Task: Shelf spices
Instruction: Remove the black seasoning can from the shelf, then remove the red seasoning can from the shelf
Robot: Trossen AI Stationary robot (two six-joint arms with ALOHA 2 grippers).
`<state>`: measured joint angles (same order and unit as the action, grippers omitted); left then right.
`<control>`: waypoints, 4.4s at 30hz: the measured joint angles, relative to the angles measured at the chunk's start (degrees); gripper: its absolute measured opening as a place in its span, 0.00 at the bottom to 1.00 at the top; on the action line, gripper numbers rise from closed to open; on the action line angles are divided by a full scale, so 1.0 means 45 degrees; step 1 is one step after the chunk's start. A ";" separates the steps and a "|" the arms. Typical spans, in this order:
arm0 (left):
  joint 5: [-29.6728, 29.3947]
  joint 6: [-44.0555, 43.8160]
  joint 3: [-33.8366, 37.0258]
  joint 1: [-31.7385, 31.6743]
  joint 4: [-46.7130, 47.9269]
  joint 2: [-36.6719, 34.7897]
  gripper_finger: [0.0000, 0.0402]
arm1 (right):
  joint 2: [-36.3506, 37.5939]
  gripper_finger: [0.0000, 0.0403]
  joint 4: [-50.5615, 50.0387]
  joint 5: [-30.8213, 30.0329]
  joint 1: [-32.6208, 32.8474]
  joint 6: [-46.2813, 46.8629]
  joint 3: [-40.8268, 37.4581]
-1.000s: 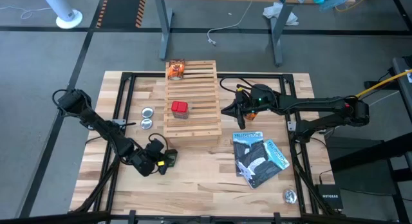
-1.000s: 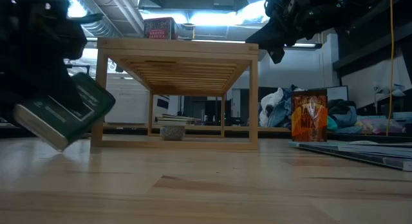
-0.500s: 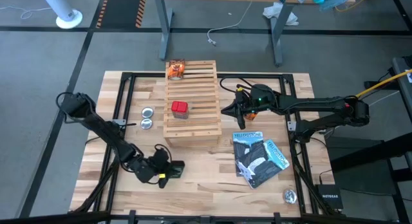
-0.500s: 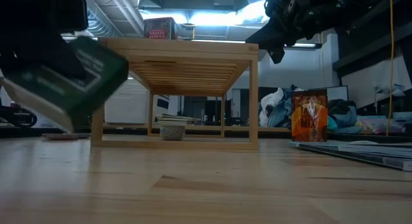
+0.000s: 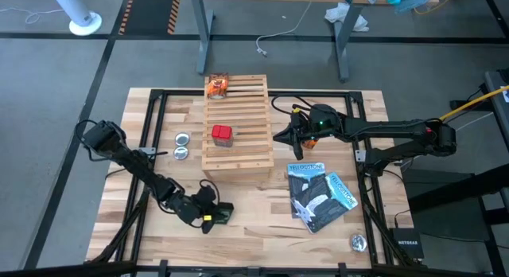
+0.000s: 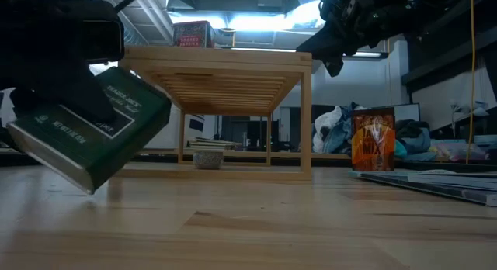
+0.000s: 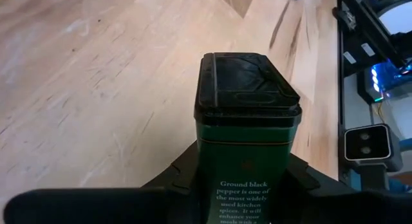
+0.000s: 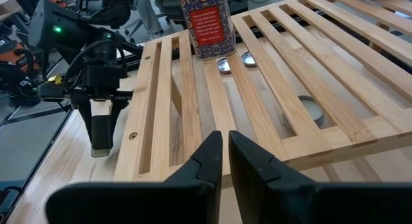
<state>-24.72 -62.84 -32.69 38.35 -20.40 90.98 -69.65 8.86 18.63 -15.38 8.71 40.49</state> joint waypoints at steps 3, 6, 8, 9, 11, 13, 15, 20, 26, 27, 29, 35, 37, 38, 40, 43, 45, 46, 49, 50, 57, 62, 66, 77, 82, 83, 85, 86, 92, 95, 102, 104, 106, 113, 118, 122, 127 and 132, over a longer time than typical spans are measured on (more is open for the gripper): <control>0.0003 0.0002 0.0000 0.0000 0.0018 0.0000 0.25 | 0.0000 0.08 0.0003 0.0000 0.0000 -0.0003 0.0000; -0.0002 -0.0002 0.0000 0.0000 -0.0015 0.0000 0.25 | 0.0000 0.08 0.0000 0.0000 0.0000 -0.0003 0.0000; 0.0000 0.0007 0.0000 -0.0066 -0.0032 0.0000 0.25 | 0.0000 0.08 -0.0005 0.0000 0.0000 0.0000 0.0000; -0.0004 0.0020 0.0000 -0.0122 -0.0054 0.0000 0.25 | 0.0000 0.08 -0.0005 0.0000 0.0000 0.0000 0.0000; -0.0110 0.0124 0.0000 -0.0352 -0.0149 -0.0020 0.25 | 0.0000 0.08 0.0000 0.0000 0.0000 -0.0004 0.0000; -0.0220 0.0336 0.0000 -0.0649 -0.0333 -0.0029 0.25 | 0.0000 0.08 -0.0005 0.0000 0.0000 0.0000 0.0000; -0.0259 0.0478 0.0000 -0.0935 -0.0463 -0.0039 0.25 | 0.0000 0.08 0.0003 0.0000 0.0000 0.0000 0.0000; -0.0297 0.0910 0.0000 -0.1439 -0.0979 -0.0044 0.25 | 0.0000 0.08 0.0000 0.0000 0.0000 0.0000 0.0000; -0.0847 0.1780 0.0000 -0.1714 -0.2019 -0.0044 0.25 | 0.0000 0.08 -0.0005 0.0000 0.0000 0.0000 0.0000; -0.0965 0.1882 0.0000 -0.1725 -0.2124 -0.0044 0.25 | 0.0000 0.08 0.0000 0.0000 0.0000 -0.0001 0.0000; -0.1392 0.2142 0.0000 -0.1729 -0.2292 -0.0022 0.25 | 0.0000 0.08 0.0000 0.0000 0.0000 0.0000 0.0000; -0.2529 0.2967 -0.0081 -0.1729 -0.3340 0.0865 0.25 | 0.0000 0.08 0.0000 0.0000 0.0000 0.0000 0.0000; -0.2610 0.3008 -0.0229 -0.1729 -0.3455 0.1318 0.25 | 0.0000 0.08 0.0000 0.0000 0.0000 0.0000 0.0000; -0.2639 0.3011 -0.0294 -0.1724 -0.3554 0.1558 0.25 | 0.0000 0.08 -0.0001 0.0000 0.0000 -0.0001 0.0000; -0.2725 0.3072 -0.0391 -0.1724 -0.3757 0.1953 0.25 | 0.0000 0.08 0.0000 0.0000 0.0000 -0.0004 0.0000; -0.2851 0.3432 -0.0484 -0.1724 -0.3742 0.2300 0.25 | 0.0000 0.08 0.0000 0.0000 0.0000 0.0000 -0.0002; -0.2945 0.3741 -0.0491 -0.1724 -0.3778 0.2445 0.25 | 0.0000 0.08 0.0002 0.0000 0.0000 -0.0002 -0.0002; -0.3001 0.3848 -0.0491 -0.1724 -0.3771 0.2517 0.25 | 0.0000 0.08 0.0001 0.0000 0.0000 -0.0003 -0.0003; -0.3144 0.4072 -0.0500 -0.1724 -0.4007 0.2850 0.25 | 0.0000 0.08 0.0000 0.0000 0.0000 0.0000 -0.0005; -0.3196 0.4115 -0.0500 -0.1724 -0.4195 0.2975 0.25 | 0.0000 0.08 0.0000 0.0000 0.0000 0.0000 -0.0005; -0.3728 0.5265 -0.0622 -0.1681 -0.5239 0.3736 0.26 | 0.0000 0.08 0.0000 0.0000 0.0000 0.0000 -0.0005; -0.4024 0.6044 -0.0603 -0.1598 -0.5490 0.3837 0.31 | 0.0000 0.08 0.0004 0.0000 0.0000 0.0000 -0.0005; -0.4023 0.6100 -0.0593 -0.1603 -0.5575 0.3837 0.32 | 0.0000 0.08 0.0000 0.0000 0.0000 0.0000 -0.0005; -0.3960 0.5923 -0.0816 -0.1603 -0.5578 0.3842 0.32 | 0.0000 0.08 -0.0005 0.0000 0.0000 -0.0002 -0.0005; -0.3965 0.5813 -0.0938 -0.1603 -0.5580 0.3842 0.33 | 0.0000 0.08 0.0000 0.0000 -0.0002 0.0000 -0.0005; -0.3965 0.5731 -0.0947 -0.1603 -0.5575 0.3842 0.33 | 0.0000 0.08 0.0000 0.0000 0.0000 -0.0003 -0.0005; -0.3965 0.5473 -0.0947 -0.1603 -0.5508 0.3842 0.33 | 0.0000 0.08 0.0000 0.0000 0.0000 -0.0004 -0.0005; -0.3965 0.5369 -0.0947 -0.1603 -0.5458 0.3842 0.33 | 0.0000 0.08 0.0000 0.0000 0.0000 -0.0003 -0.0005; -0.3955 0.4961 -0.1129 -0.1638 -0.4859 0.3842 0.34 | 0.0000 0.08 0.0004 0.0000 -0.0004 0.0000 -0.0005; -0.3946 0.4694 -0.1258 -0.1700 -0.4505 0.3842 0.40 | 0.0000 0.08 0.0000 0.0000 -0.0001 -0.0003 -0.0005; -0.3918 0.4875 -0.1501 -0.1724 -0.4140 0.3842 0.51 | 0.0000 0.08 0.0000 0.0000 0.0000 0.0000 -0.0005; -0.3918 0.4962 -0.1501 -0.1724 -0.4152 0.3842 0.52 | 0.0000 0.08 0.0000 0.0000 0.0000 -0.0004 -0.0005; -0.3921 0.4967 -0.1501 -0.1724 -0.4262 0.3842 0.53 | 0.0000 0.08 0.0000 0.0000 0.0000 0.0000 -0.0005; -0.4100 0.5484 -0.1504 -0.1724 -0.5093 0.3839 0.51 | 0.0000 0.08 0.0000 0.0000 0.0000 0.0000 -0.0005; -0.4335 0.6218 -0.1506 -0.1724 -0.5643 0.3827 0.51 | 0.0000 0.08 0.0002 0.0000 0.0000 0.0000 -0.0005; -0.4429 0.6608 -0.1506 -0.1703 -0.6080 0.3827 0.51 | 0.0000 0.08 0.0000 0.0000 0.0000 0.0000 -0.0005; -0.4616 0.7349 -0.1501 -0.1685 -0.6358 0.3734 0.51 | 0.0000 0.08 0.0000 0.0000 0.0000 0.0000 -0.0005; -0.4700 0.8105 -0.1501 -0.1674 -0.6306 0.3249 0.51 | 0.0000 0.08 0.0000 0.0000 0.0000 0.0000 -0.0005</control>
<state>-45.87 -26.36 -39.44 30.81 -48.77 105.60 -69.65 8.86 18.63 -15.38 8.71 40.47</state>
